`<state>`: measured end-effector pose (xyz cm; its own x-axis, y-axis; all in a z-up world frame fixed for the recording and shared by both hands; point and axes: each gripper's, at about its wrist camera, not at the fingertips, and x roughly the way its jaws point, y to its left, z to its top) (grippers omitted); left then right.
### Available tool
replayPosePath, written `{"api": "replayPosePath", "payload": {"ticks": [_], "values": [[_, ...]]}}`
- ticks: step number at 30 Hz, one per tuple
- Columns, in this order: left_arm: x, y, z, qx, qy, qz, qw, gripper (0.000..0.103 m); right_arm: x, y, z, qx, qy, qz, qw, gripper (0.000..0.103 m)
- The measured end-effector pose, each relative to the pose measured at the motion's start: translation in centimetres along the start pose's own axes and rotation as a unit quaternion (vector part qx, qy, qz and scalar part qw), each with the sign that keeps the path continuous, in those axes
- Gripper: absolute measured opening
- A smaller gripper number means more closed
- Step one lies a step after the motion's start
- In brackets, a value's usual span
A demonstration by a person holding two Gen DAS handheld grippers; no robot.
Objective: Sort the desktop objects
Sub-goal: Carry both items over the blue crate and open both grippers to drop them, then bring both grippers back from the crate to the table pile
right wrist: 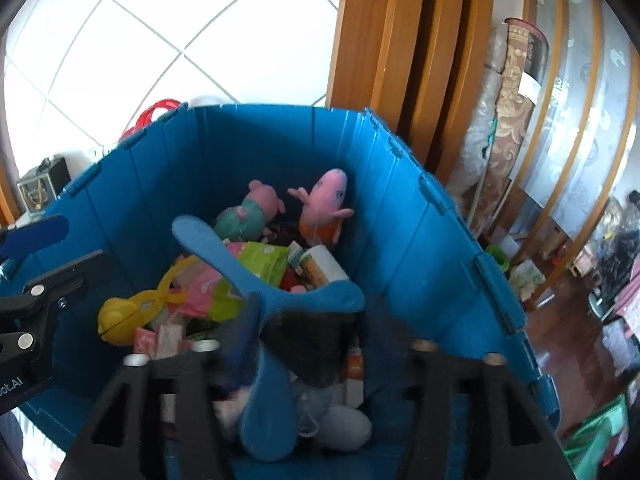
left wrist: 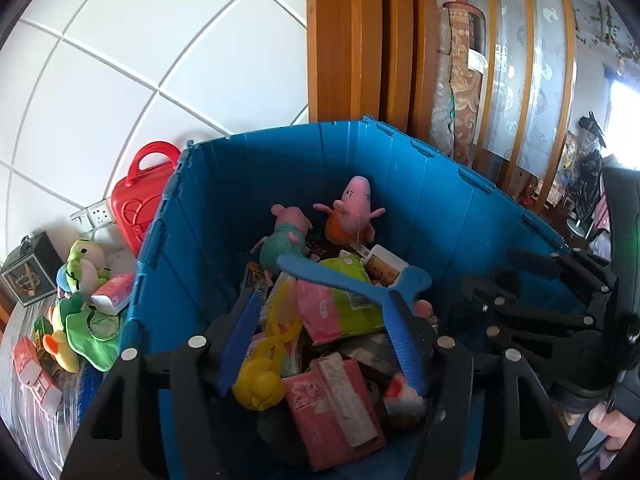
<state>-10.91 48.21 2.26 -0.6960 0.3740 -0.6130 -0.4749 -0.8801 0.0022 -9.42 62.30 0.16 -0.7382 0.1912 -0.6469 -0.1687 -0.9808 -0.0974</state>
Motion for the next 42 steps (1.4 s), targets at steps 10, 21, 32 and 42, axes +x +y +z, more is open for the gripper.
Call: {"api": "replayPosePath", "payload": {"ticks": [10,21,32,42], "values": [[-3.9,2.3,-0.8,-0.021,-0.035,0.011,0.9991,0.063,-2.9,0.9,0.0,-0.017,-0.044,0.004,0.999,0.103],[-10.1,8.3,-2.9,-0.062,-0.095,0.049,0.9923,0.073,-7.5,5.8,0.2,-0.033,-0.108,0.071,0.991,0.103],[-14.9,21.1,-7.6,-0.138,-0.105,0.113,0.9784,0.073,-11.0,17.6,1.6,-0.07,-0.148,0.159,0.974,0.103],[-18.0,37.0,-14.8,-0.168,-0.056,0.137,0.9746,0.073,-10.8,33.7,1.3,-0.084,-0.129,0.168,0.974,0.103]]}}
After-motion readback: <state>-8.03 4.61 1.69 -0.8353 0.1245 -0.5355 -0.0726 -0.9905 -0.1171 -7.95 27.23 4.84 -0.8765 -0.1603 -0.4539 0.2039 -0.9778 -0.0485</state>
